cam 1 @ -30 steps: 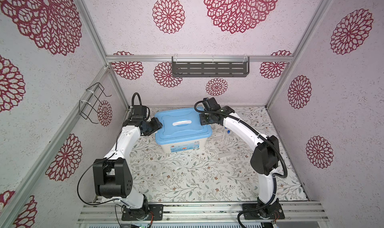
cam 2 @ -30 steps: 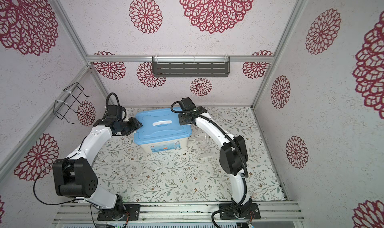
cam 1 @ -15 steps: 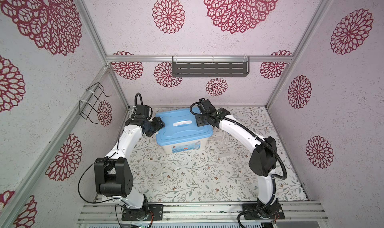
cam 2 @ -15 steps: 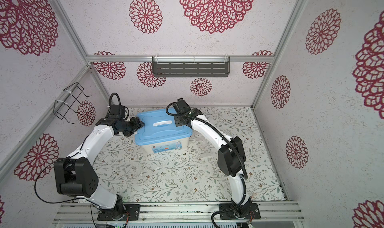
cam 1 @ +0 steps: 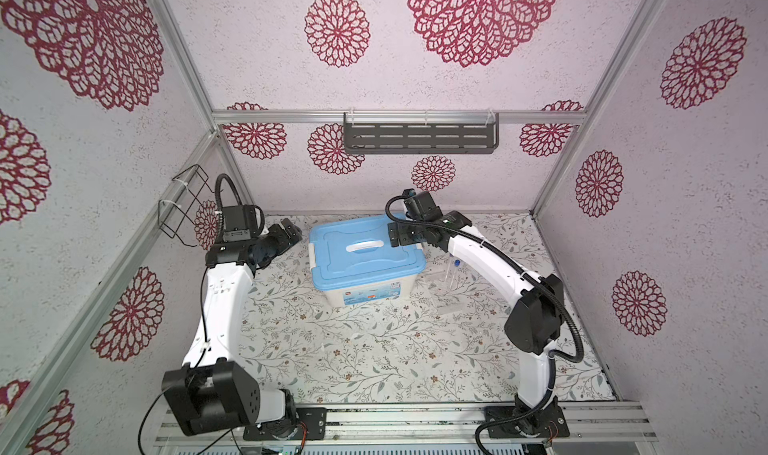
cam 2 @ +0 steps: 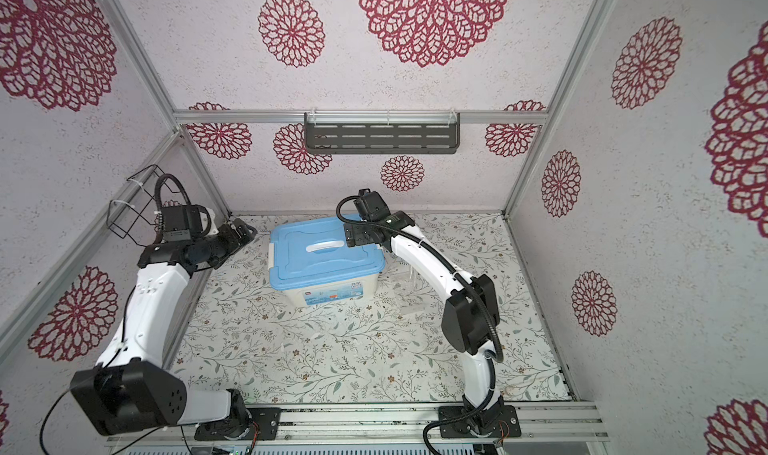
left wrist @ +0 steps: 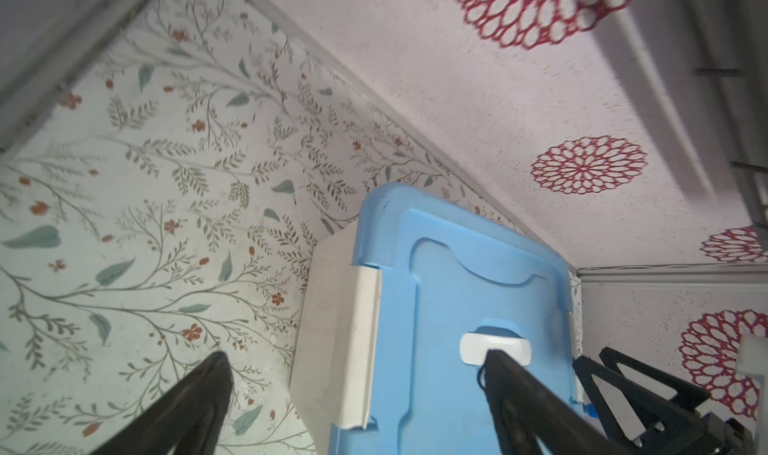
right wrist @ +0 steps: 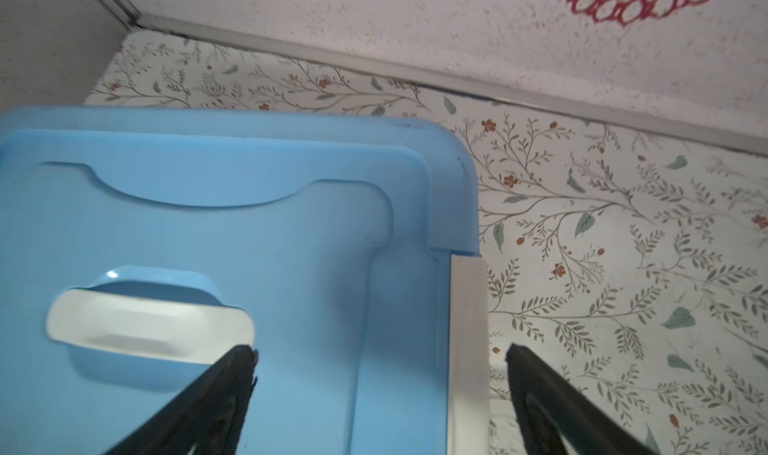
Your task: Organize the chemistry lab equipment
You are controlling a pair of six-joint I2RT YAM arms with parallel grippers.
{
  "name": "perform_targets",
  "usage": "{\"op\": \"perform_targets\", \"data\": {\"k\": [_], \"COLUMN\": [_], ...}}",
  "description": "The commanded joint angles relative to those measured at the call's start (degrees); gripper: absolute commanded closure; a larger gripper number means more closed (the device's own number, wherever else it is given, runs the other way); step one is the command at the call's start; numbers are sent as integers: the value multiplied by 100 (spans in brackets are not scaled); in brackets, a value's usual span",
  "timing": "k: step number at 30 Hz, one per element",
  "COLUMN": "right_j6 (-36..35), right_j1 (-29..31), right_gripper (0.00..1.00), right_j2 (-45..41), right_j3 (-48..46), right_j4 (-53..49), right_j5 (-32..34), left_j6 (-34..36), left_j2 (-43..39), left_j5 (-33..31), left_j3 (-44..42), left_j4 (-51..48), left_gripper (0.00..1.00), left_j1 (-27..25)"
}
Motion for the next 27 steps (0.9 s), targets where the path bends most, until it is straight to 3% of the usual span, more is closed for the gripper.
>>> {"op": "perform_targets", "data": {"k": [1, 5, 11, 15, 18, 22, 27], "right_j6": [-273, -603, -1421, -1540, -1805, -1584, -1405], "right_j1": [-62, -121, -487, -1020, -1543, -2227, -2926], "right_gripper": [1, 1, 1, 1, 1, 1, 1], "right_j2": [-1111, -2307, -4680, -5668, -6132, -6535, -6665], "right_j3": [-294, -1590, -4668, -5866, -6607, -7662, -9197], "right_j4": [593, 1684, 4632, 4881, 4719, 4870, 6119], "right_j5": [-196, 278, 647, 1109, 764, 227, -157], "left_j6": [416, 720, 1180, 1444, 1454, 1553, 1993], "left_j2": [-675, -1570, -2343, -2616, -2722, -2681, -2111], "left_j5": [-291, -553, -1331, -1208, -1296, -1643, -1757], "left_j3": [-200, -1163, -2334, -3482, -4198, -5106, -6232], "left_j4": [291, 1240, 1681, 2628, 3340, 4624, 6761], "left_gripper": [3, 3, 3, 3, 2, 3, 3], "left_j1": [-23, -14, -14, -10, -6, -9, -15]}}
